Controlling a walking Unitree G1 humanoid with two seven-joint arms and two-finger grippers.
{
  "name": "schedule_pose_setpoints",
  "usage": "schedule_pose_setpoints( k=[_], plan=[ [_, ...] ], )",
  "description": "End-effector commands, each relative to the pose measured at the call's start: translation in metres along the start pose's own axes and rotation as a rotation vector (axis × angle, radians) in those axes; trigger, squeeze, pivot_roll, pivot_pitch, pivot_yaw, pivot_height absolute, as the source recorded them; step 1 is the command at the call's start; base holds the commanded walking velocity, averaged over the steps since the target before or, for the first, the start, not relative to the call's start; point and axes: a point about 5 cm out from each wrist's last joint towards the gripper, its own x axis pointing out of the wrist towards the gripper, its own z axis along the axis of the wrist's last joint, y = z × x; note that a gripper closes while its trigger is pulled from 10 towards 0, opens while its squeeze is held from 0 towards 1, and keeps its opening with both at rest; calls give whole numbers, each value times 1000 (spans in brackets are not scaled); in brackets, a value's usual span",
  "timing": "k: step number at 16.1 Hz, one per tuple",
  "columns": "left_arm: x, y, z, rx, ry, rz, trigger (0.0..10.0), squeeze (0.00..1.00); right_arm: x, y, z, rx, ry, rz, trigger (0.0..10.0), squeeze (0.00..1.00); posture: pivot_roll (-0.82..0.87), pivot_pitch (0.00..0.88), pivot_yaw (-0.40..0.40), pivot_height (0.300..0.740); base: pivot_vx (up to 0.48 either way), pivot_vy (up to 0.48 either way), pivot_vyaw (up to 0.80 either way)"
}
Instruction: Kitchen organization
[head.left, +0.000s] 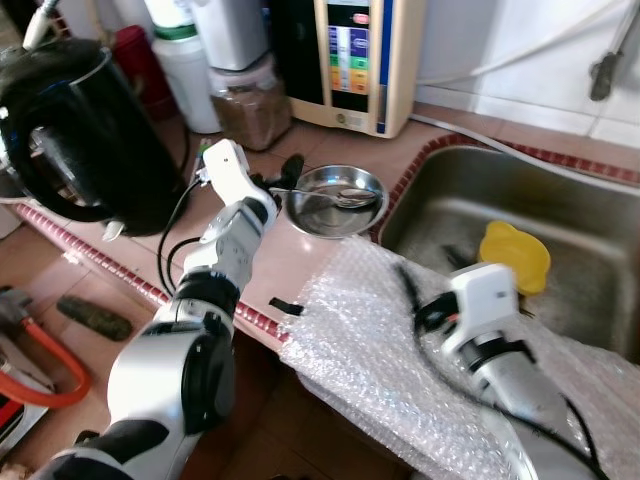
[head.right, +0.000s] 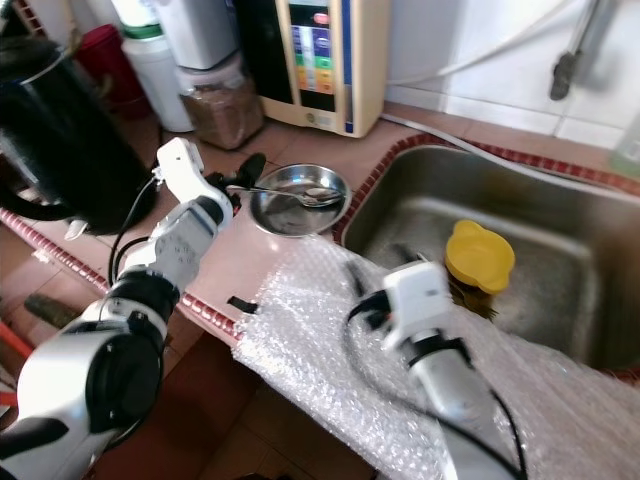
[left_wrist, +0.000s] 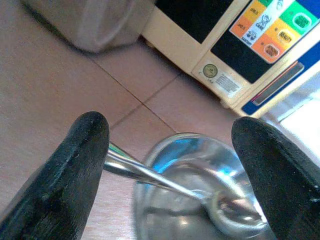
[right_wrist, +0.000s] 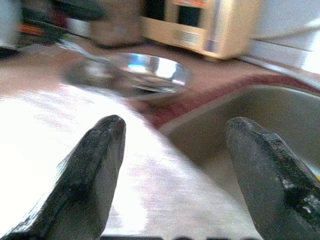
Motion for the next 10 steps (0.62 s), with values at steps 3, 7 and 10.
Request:
schedule_pose_setpoints(
  k=[3, 7, 10],
  plan=[
    [1, 6, 2, -126, 12, 78, 10000, 0, -1, 8, 7, 22, -9, 35, 10000, 267, -330, 151, 182, 740, 0, 0, 0],
    [1, 10, 13, -134, -36, 95, 9098, 0, 1, 6, 11, 15, -10, 48, 10000, 263, -334, 153, 175, 740, 0, 0, 0],
    [2, 6, 25, -109, -81, 69, 10000, 0, 3, 0, 11, 3, 6, 33, 10000, 267, -325, 145, 166, 740, 0, 0, 0]
  ],
)
